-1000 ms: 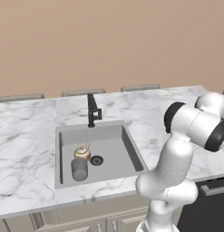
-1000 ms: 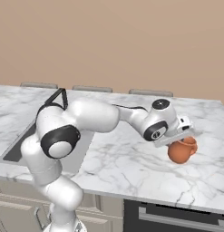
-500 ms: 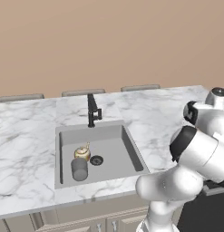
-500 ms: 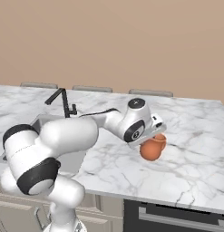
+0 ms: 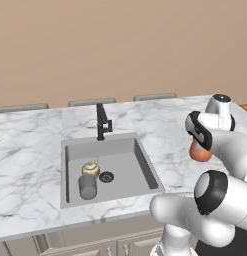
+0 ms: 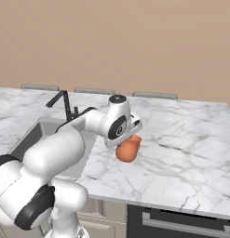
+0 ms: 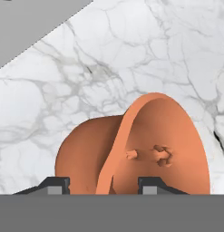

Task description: Pick the glass cup and jug and place them in the sink. Then turn on the water.

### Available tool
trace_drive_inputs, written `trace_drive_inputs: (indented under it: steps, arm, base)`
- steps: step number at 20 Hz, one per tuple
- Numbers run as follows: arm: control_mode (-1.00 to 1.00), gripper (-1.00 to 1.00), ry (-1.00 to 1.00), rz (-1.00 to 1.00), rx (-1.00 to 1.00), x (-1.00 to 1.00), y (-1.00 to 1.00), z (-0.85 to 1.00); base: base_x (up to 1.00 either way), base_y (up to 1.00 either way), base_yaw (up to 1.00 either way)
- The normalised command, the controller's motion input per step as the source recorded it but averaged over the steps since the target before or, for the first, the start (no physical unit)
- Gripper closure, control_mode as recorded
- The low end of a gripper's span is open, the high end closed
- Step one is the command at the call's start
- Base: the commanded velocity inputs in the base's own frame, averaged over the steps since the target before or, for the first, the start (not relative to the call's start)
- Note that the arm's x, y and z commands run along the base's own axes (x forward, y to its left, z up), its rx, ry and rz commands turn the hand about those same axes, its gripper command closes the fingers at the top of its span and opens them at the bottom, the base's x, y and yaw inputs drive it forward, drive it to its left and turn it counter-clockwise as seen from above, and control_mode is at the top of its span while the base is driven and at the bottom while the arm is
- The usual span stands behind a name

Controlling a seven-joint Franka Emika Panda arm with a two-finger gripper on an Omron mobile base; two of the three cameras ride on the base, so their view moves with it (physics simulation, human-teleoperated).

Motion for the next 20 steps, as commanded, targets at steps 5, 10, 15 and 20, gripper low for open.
trace_drive_inputs:
  steps: [5, 10, 15, 20]
  arm:
    - [-1.00, 1.00, 0.08, 0.19, 0.02, 0.00, 1.00, 0.09]
    - [-1.00, 1.00, 0.05, 0.15, 0.06, 0.00, 1.00, 0.00]
    - [-1.00, 1.00, 0.00, 0.09, 0.04, 0.01, 0.95, 0.00]
    - [-1.00, 1.00, 0.00, 0.02, 0.03, 0.18, 0.68, -0.09]
  base:
    - [0.00, 0.00, 0.00]
    - [0.00, 0.00, 0.00]
    - [0.00, 0.00, 0.00]
    - [0.00, 0.00, 0.00]
